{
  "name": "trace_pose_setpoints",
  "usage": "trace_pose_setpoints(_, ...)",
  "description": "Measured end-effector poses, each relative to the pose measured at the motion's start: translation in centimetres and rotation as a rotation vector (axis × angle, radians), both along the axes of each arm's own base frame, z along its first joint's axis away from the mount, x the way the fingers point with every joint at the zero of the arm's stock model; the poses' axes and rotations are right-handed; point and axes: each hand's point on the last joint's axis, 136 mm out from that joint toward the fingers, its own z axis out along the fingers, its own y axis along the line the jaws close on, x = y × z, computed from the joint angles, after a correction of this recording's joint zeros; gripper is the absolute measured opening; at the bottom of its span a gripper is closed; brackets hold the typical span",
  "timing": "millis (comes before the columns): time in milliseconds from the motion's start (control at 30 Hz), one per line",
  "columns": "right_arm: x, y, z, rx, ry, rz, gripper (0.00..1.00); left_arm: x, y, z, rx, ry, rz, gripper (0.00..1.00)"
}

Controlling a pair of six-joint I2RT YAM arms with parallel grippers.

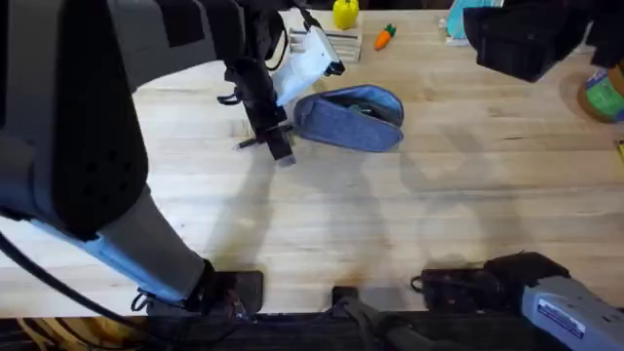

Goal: Unzip the bag, pick up the pens from the table one at a time and place them inside, then zip the bag closed.

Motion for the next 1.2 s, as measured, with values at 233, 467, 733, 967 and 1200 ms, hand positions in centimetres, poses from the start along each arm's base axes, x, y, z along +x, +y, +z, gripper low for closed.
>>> trace_pose_setpoints(233,0.0,0.0,0.0,-0.002,-0.002,0.001,0.995,0.1,-0.1,0.0,-0.006,-0.004,0.008,0.626)
trace_pose_setpoints(467,0.0,0.0,0.0,-0.002,-0.002,0.001,0.995,0.4,0.0,0.1,-0.001,-0.019,0.014,0.063)
trace_pose_setpoints(733,0.0,0.0,0.0,-0.003,-0.003,0.001,0.995,0.4,0.0,0.1,0.001,-0.025,0.015,0.053)
trace_pose_setpoints(967,0.2,0.0,0.4,0.0,-0.02,0.001,0.995,0.6,0.0,0.4,0.003,-0.023,0.015,0.049)
trace_pose_setpoints(1200,0.4,0.1,1.1,0.004,-0.051,0.001,0.995,0.6,0.0,0.7,0.013,0.004,0.015,0.043)
